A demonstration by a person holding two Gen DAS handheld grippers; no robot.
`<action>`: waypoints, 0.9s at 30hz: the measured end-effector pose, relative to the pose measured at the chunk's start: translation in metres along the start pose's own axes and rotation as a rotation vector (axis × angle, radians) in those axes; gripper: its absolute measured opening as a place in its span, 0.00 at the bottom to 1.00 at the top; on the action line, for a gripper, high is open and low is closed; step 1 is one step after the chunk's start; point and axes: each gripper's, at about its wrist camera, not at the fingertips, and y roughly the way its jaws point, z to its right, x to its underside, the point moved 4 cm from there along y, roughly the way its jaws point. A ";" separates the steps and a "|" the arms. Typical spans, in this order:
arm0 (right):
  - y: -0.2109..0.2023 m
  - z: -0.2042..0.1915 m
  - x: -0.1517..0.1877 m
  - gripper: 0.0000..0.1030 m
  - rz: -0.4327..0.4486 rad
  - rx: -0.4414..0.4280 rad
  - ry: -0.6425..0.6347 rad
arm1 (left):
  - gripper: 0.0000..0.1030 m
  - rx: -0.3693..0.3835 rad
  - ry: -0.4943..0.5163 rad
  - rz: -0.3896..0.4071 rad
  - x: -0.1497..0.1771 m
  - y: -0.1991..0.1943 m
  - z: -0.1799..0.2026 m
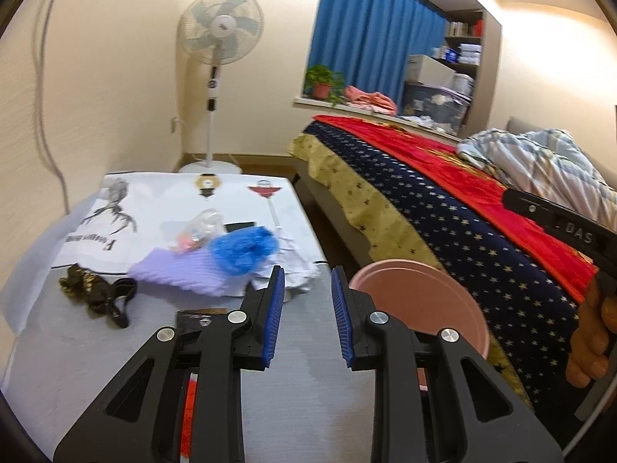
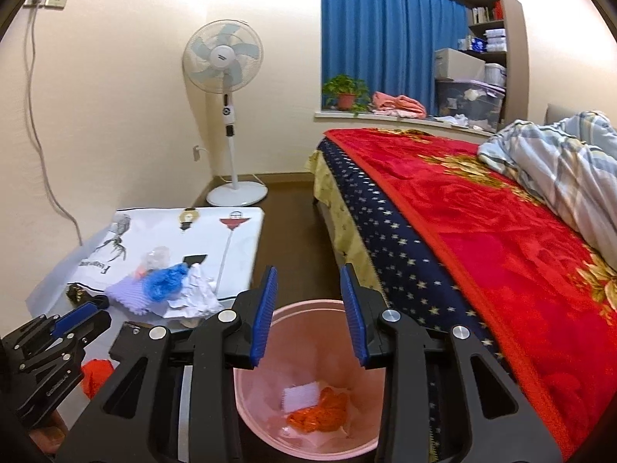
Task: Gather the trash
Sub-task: 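Move both tools back over the table toward the blue bag and black strap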
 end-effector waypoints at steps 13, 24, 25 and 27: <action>0.044 -0.040 0.002 0.33 -0.037 -0.134 0.028 | 0.25 -0.159 -0.086 -0.011 0.008 0.015 -0.057; 0.083 -0.078 0.003 0.20 -0.063 -0.238 0.071 | 0.25 -0.301 -0.152 -0.020 0.018 0.021 -0.112; 0.087 -0.081 0.003 0.20 -0.066 -0.245 0.076 | 0.25 -0.312 -0.159 -0.020 0.019 0.021 -0.117; 0.092 -0.086 0.003 0.20 -0.071 -0.258 0.084 | 0.25 -0.340 -0.185 -0.026 0.021 0.022 -0.131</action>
